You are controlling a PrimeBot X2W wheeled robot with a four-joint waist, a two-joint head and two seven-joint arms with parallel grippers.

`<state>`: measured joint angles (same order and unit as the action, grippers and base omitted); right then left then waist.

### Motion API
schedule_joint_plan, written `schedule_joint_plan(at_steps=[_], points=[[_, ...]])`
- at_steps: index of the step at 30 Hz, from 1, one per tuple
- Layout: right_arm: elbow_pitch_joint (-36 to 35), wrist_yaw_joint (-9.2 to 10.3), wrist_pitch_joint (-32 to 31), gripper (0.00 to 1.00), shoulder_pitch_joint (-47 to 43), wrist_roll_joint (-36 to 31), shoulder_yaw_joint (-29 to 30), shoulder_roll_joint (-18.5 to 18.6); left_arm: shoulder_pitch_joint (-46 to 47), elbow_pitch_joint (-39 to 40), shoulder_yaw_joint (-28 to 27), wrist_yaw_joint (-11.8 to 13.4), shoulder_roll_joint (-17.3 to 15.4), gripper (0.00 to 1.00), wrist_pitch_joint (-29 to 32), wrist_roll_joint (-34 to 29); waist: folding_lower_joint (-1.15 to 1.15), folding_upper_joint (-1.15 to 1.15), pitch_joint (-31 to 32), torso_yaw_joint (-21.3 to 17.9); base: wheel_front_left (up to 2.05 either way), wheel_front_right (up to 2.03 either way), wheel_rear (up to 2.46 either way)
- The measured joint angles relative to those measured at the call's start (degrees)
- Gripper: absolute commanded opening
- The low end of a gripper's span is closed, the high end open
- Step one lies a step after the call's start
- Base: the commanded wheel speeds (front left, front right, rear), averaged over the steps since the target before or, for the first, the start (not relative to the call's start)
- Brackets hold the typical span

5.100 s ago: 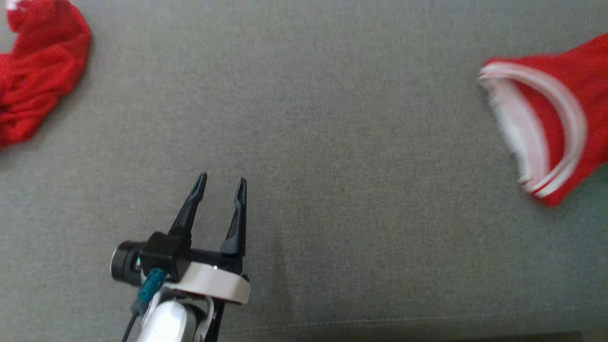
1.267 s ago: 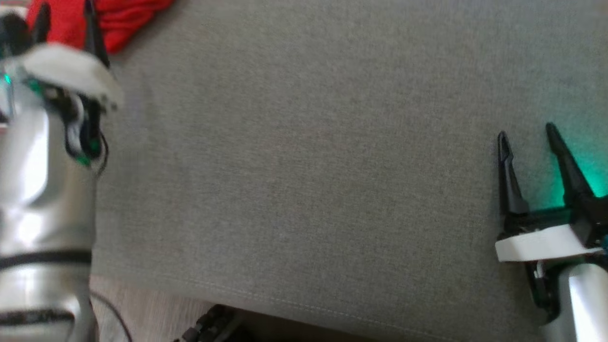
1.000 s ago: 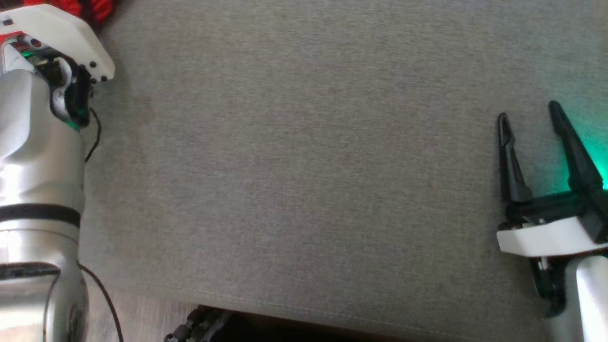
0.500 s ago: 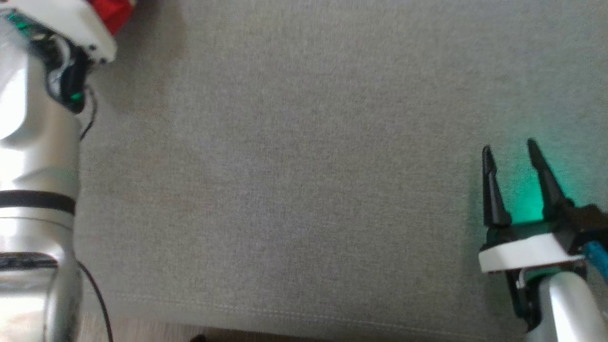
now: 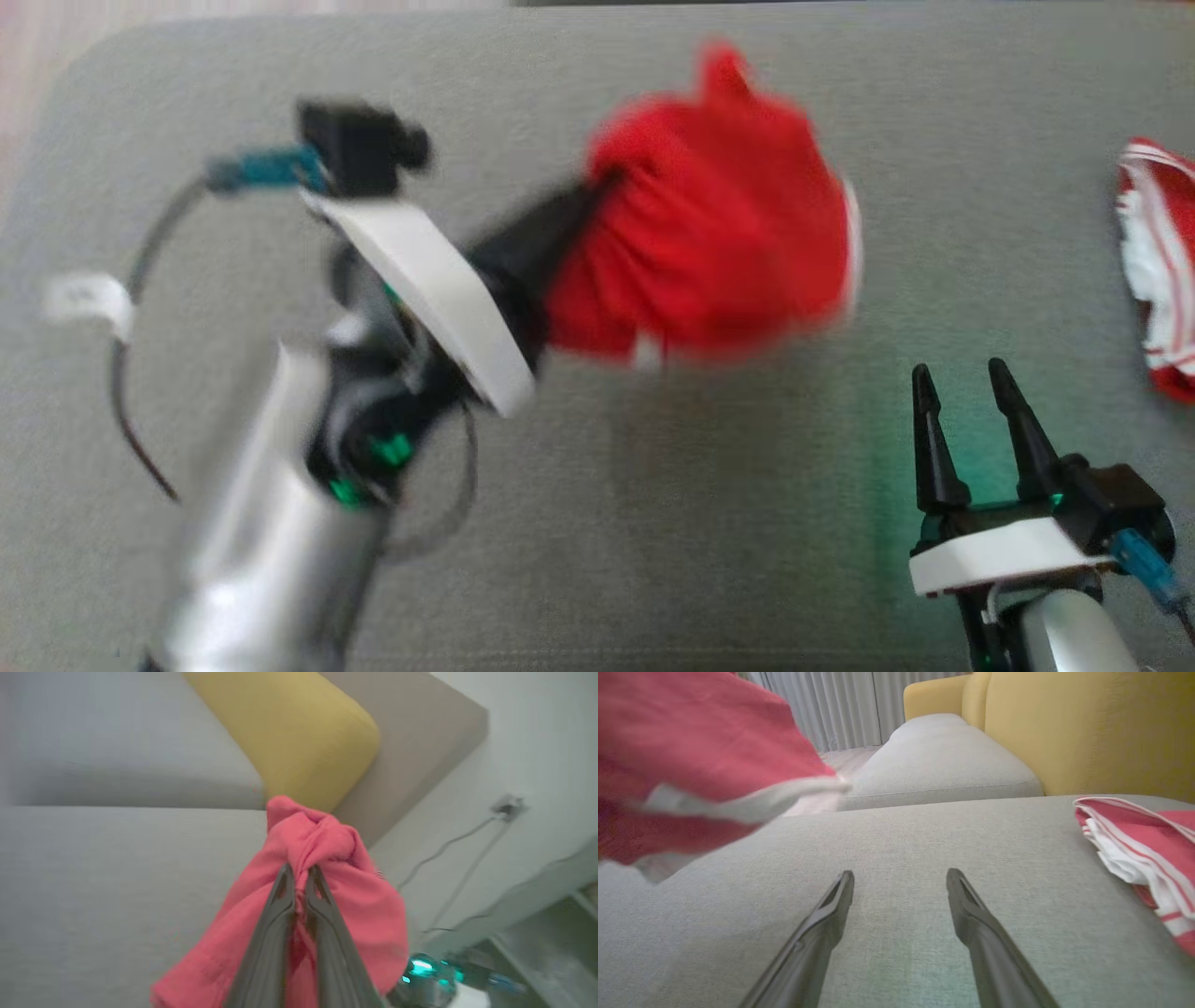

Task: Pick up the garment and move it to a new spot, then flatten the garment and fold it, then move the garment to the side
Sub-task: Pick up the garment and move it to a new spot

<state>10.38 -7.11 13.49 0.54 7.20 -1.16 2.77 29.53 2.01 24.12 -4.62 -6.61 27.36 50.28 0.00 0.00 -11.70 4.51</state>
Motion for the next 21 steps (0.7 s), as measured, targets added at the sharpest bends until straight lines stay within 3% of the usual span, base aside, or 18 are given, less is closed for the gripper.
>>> schedule_joint_plan(at_steps=[3, 6, 11, 14, 15, 16, 18, 21], points=[[0.5, 0.0, 0.2, 1.0, 0.0, 1.0, -0.2, 0.0, -5.6, 5.5, 1.9, 3.9, 2.1, 0.0, 2.9, 4.8, 0.0, 0.0, 0.5, -2.5, 0.0, 0.0, 0.0], [1.2, 0.0, 0.7, 1.0, 0.1, 2.0, -0.5, 0.0, -8.2, 3.9, 3.1, 7.3, 2.6, 0.0, 3.2, 5.0, 0.0, 0.0, 0.6, -5.0, 0.0, 0.0, 0.0], [2.5, 0.0, 0.7, 1.0, 0.3, 3.0, -1.5, 0.0, -6.1, -10.8, 1.9, 11.1, 2.9, 0.0, -2.4, 0.6, 0.0, 0.0, 0.0, -9.0, 0.0, 0.0, 0.0], [2.8, 0.0, 0.7, 1.0, 0.9, 3.6, -2.1, -0.1, -1.5, -21.8, -1.2, 12.9, 3.3, 0.0, -10.2, -2.8, 0.0, 0.0, -0.3, -11.1, 0.0, 0.0, 0.0], [2.8, 0.0, 0.7, 1.0, 1.3, 3.7, -2.2, -0.1, 0.3, -25.1, -2.3, 13.1, 3.3, 0.11, -12.6, -2.9, 0.0, 0.0, -0.4, -11.7, 0.0, 0.0, 0.0], [2.8, 0.0, 0.7, 1.0, 1.8, 3.9, -2.3, -0.1, 2.1, -28.4, -3.3, 13.3, 3.4, 0.28, -15.3, -3.0, 0.0, 0.0, -0.5, -12.3, 0.0, 0.0, 0.0], [2.8, 0.0, 0.7, 1.0, 2.4, 4.0, -2.4, -0.1, 4.6, -34.2, -3.9, 13.2, 3.4, 1.0, -18.8, -4.3, 0.0, 0.0, -0.6, -13.3, 0.0, 0.0, 0.0], [2.7, 0.0, 0.7, 1.0, 2.3, 4.0, -2.2, -0.1, 5.4, -39.9, -3.2, 12.3, 3.9, 1.0, -23.3, -6.1, 0.0, 0.0, -0.4, -13.7, 0.0, 0.0, 0.0]])
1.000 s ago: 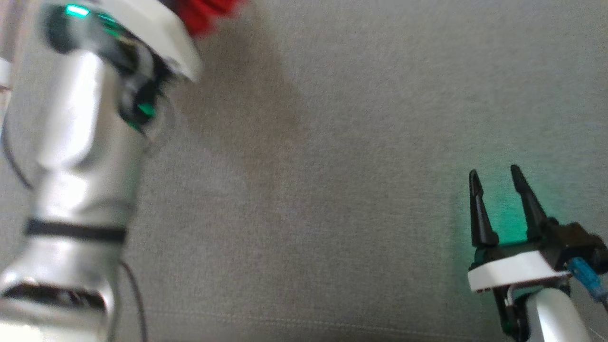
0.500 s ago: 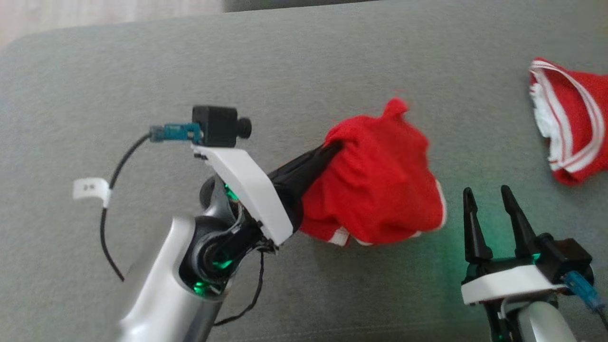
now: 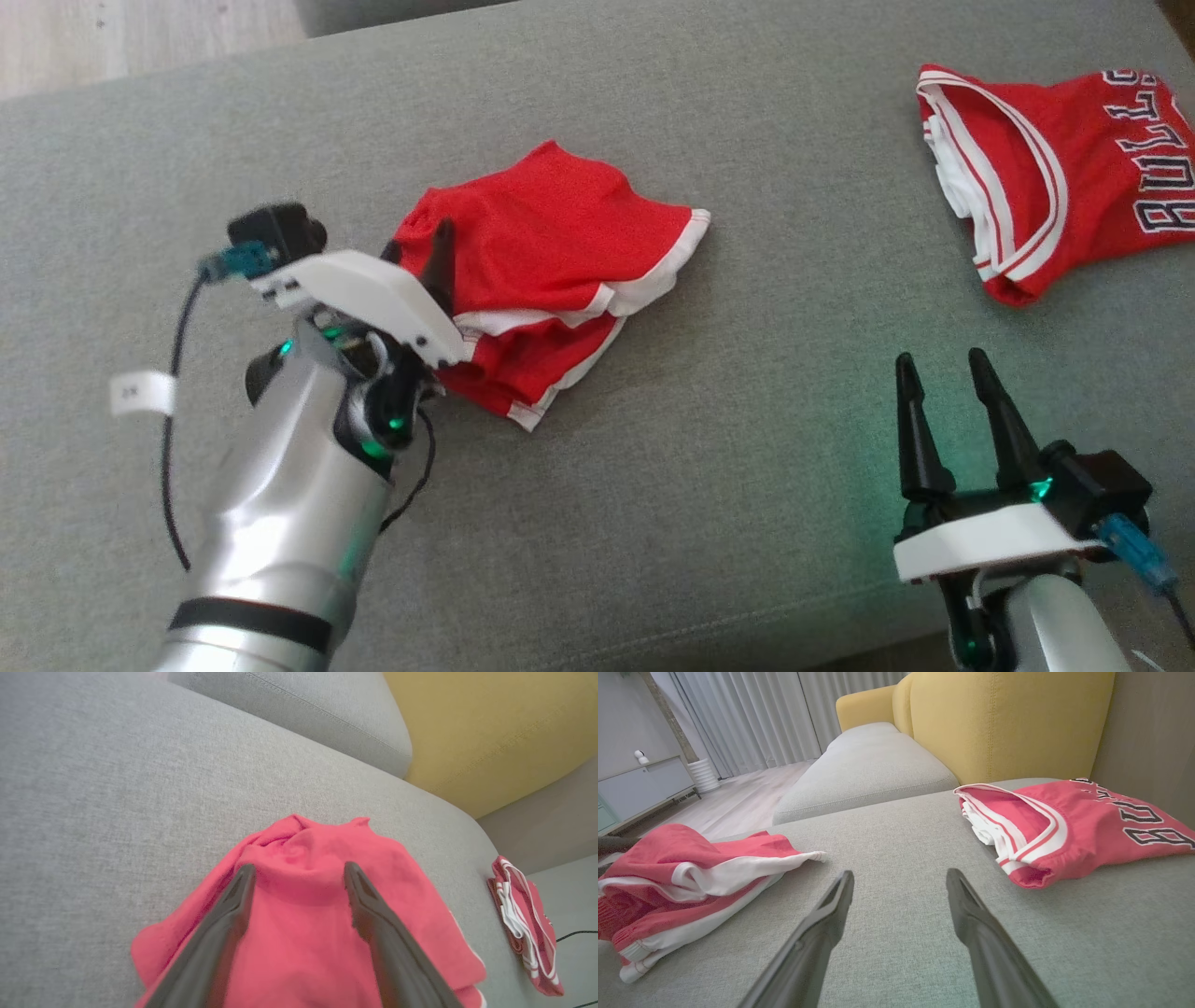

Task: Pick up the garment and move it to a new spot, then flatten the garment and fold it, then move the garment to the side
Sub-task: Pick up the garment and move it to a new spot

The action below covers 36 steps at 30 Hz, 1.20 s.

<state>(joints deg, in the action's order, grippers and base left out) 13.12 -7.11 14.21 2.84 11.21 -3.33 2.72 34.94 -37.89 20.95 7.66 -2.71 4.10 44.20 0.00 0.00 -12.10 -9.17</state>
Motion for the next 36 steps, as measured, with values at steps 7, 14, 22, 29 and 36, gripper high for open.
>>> schedule_joint_plan(at_steps=[7, 14, 22, 29, 36], points=[[-0.2, 0.0, 0.0, 1.0, -0.7, -0.4, 1.9, 0.0, -0.5, 0.3, 2.8, -1.7, 0.4, 1.0, -10.3, -3.4, 0.0, 0.0, 1.4, 2.4, 0.0, 0.0, 0.0], [-1.7, 0.0, 0.0, 1.0, -4.2, -3.0, 3.9, -0.1, -11.8, 13.6, 5.7, 2.0, -0.2, 1.0, -17.4, -8.8, 0.0, 0.0, 4.4, 6.9, 0.0, 0.0, 0.0], [-3.2, 0.0, 0.0, 1.0, -7.7, -5.4, 6.8, -0.1, -32.1, 27.3, 6.0, 8.0, -4.6, 1.0, -18.3, -16.0, 0.0, 0.0, 7.8, 12.3, 0.0, 0.0, 0.0], [-3.1, 0.0, 0.0, 1.0, -10.8, -5.8, 8.0, -0.2, -40.9, 32.6, 3.0, 7.4, -5.0, 1.0, -18.4, -24.6, 0.0, 0.0, 10.8, 16.1, 0.0, 0.0, 0.0], [-2.1, 0.0, 0.0, 1.0, -12.2, -6.4, 8.1, -0.3, -46.0, 32.8, -1.7, 4.1, -4.2, 1.0, -18.4, -30.1, 0.0, 0.0, 13.2, 16.9, 0.0, 0.0, 0.0]])
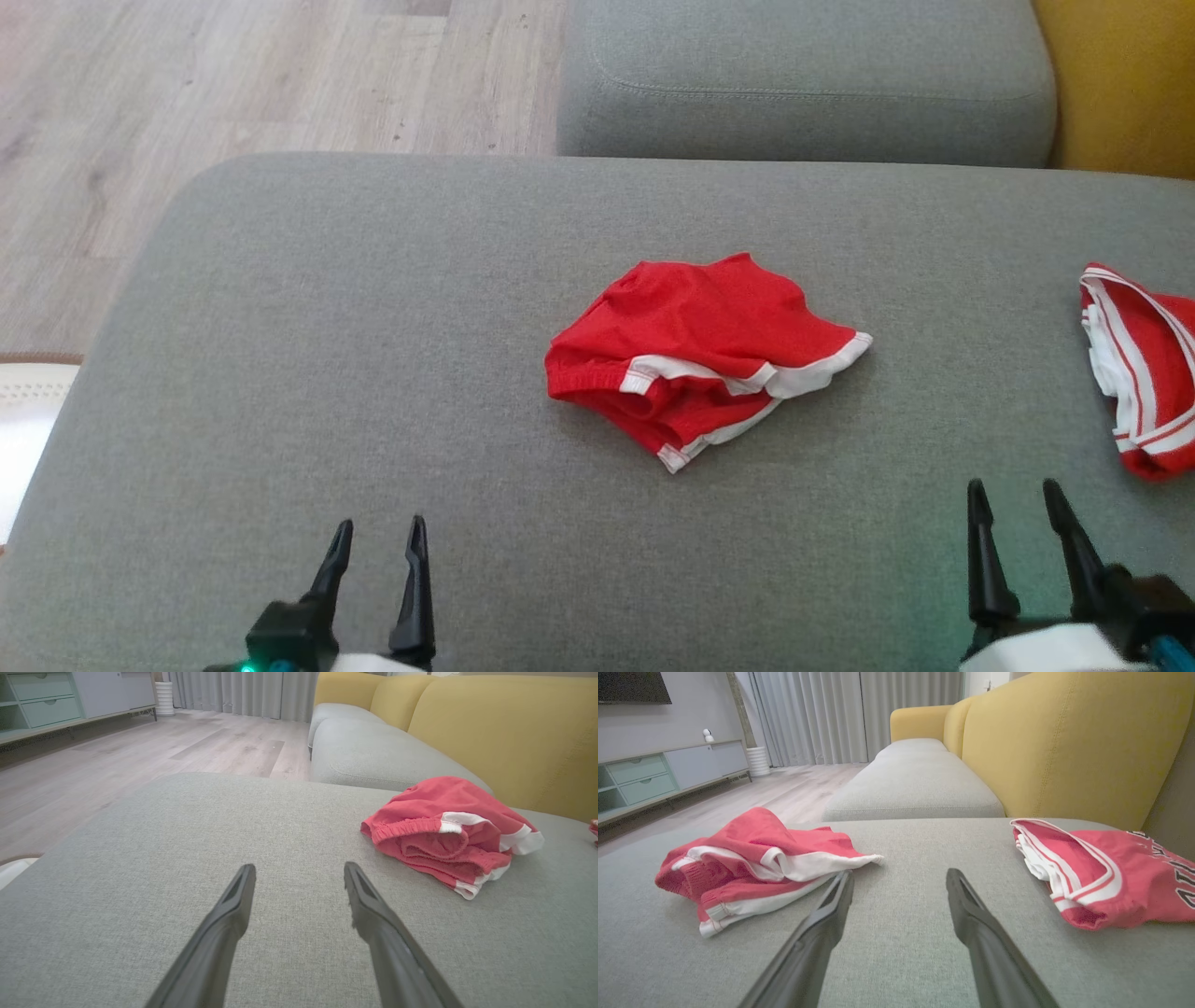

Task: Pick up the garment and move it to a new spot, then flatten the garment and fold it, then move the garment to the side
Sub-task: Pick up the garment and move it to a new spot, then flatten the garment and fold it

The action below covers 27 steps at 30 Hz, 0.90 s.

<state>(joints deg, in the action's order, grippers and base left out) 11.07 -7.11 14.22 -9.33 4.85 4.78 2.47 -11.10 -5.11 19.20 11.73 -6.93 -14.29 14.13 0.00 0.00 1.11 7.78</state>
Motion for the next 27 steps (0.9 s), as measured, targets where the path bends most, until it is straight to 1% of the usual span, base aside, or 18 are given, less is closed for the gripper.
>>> schedule_joint_plan(at_steps=[7, 13, 19, 27], points=[[1.0, 0.0, 0.0, 1.0, -0.8, 0.0, 0.3, 0.0, -0.7, 0.1, -3.0, -2.7, 2.0, 1.0, 0.0, -2.3, 0.0, 0.0, 0.2, -0.6, 0.0, 0.0, 0.0], [1.2, 0.0, 0.0, 1.0, -0.8, 0.0, 0.2, -0.1, -0.8, 0.1, -4.3, -4.2, 2.8, 1.0, 0.0, -3.5, 0.0, 0.0, 0.3, -1.0, 0.0, 0.0, 0.0], [1.4, 0.0, 0.0, 1.0, -0.8, 0.0, 0.0, -0.1, -0.8, 0.1, -5.2, -5.2, 3.3, 1.0, 0.0, -4.0, 0.0, 0.0, 0.2, -0.9, 0.0, 0.0, 0.0], [1.4, 0.0, 0.0, 1.0, -0.6, -0.2, -0.7, -0.1, -0.6, 0.5, -4.7, -5.9, 3.4, 1.0, 0.0, -4.4, 0.0, 0.0, -0.6, -1.6, 0.0, 0.0, 0.0]])
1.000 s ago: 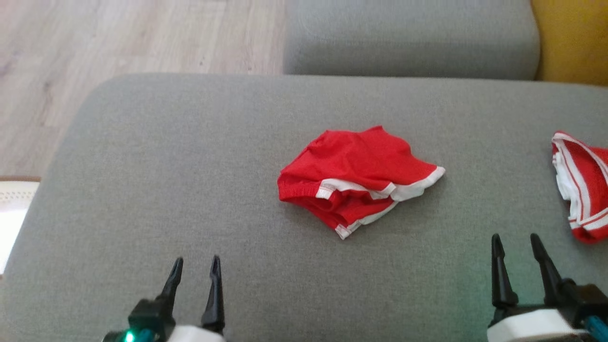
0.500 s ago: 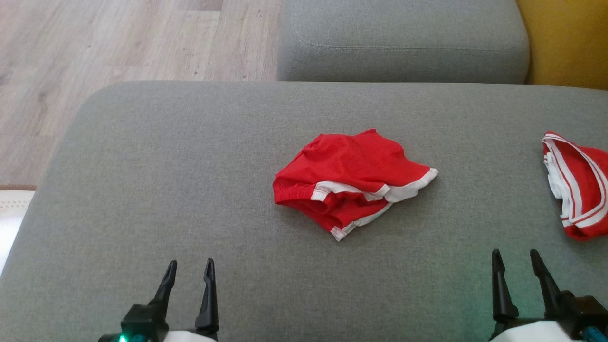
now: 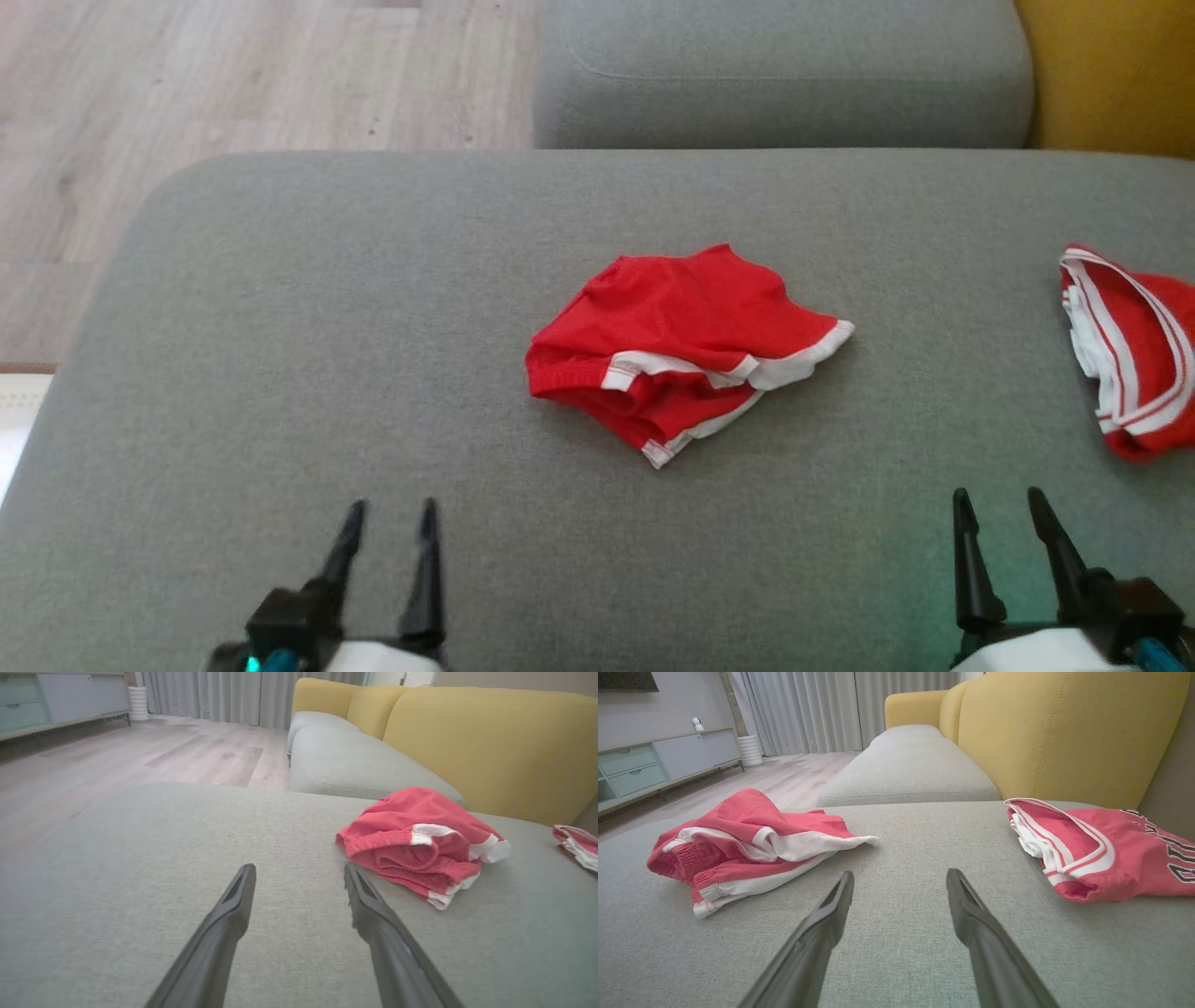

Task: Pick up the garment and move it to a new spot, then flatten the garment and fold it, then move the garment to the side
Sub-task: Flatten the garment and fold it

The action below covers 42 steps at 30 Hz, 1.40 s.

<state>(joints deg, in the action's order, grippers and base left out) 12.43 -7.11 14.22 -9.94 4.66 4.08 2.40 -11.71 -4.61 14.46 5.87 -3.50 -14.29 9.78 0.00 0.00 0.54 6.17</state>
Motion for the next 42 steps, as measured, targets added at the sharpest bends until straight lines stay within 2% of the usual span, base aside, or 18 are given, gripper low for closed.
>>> schedule_joint_plan(at_steps=[4, 8, 9, 12, 19, 21, 33, 37, 42], points=[[-0.1, 0.0, 0.0, 1.0, 0.5, -0.2, -1.1, 0.0, 3.0, -1.6, 5.7, -0.9, 0.0, 1.0, 0.0, 6.4, 0.0, 0.0, -1.1, -1.3, 0.0, 0.0, 0.0], [-0.6, 0.0, 0.0, 1.0, 2.7, -0.2, -2.1, 0.0, 10.7, -6.2, 13.4, -0.8, 0.1, 1.0, 1.2, 16.8, 0.0, 0.0, -2.7, -3.0, 0.0, 0.0, 0.0], [-0.7, 0.0, 0.0, 1.0, 3.7, -0.2, -2.7, 0.0, 15.2, -8.0, 16.6, -0.1, 0.2, 1.0, 1.5, 21.6, 0.0, 0.0, -3.6, -4.1, 0.0, 0.0, 0.0], [-0.8, 0.0, 0.0, 1.0, 4.6, -0.2, -3.6, 0.0, 21.1, -12.1, 20.0, 1.6, 0.3, 1.0, 2.1, 28.0, 0.0, 0.0, -4.7, -5.9, 0.0, 0.0, 0.0], [-0.8, 0.0, 0.0, 1.0, 4.7, -0.1, -3.6, 0.0, 27.3, -20.1, 22.8, 5.7, 0.5, 1.0, 1.9, 41.3, 0.0, 0.0, -6.5, -9.6, 0.0, 0.0, 0.0], [-0.8, 0.0, 0.0, 1.0, 4.7, -0.1, -3.5, 0.0, 28.4, -22.1, 23.2, 6.3, 0.5, 1.0, 1.3, 43.2, 0.0, 0.0, -6.9, -10.2, 0.0, 0.0, 0.0], [-0.9, 0.0, 0.0, 1.0, 6.2, -0.1, -3.5, 0.0, 34.6, -27.6, 23.7, 5.6, 0.7, 1.0, 0.1, 50.3, 0.0, 0.0, -8.2, -11.3, 0.0, 0.0, 0.0], [-0.9, 0.0, 0.0, 1.0, 6.2, -0.1, -3.5, 0.0, 34.6, -26.6, 23.7, 4.7, 0.7, 1.0, 0.1, 52.4, 0.0, 0.0, -8.3, -11.8, 0.0, 0.0, 0.0], [-0.8, 0.0, 0.0, 1.0, 6.2, -0.1, -3.5, 0.0, 34.6, -25.0, 23.7, 4.7, 0.7, 1.0, 0.1, 53.5, 0.0, 0.0, -8.4, -12.0, 0.0, 0.0, 0.0]])
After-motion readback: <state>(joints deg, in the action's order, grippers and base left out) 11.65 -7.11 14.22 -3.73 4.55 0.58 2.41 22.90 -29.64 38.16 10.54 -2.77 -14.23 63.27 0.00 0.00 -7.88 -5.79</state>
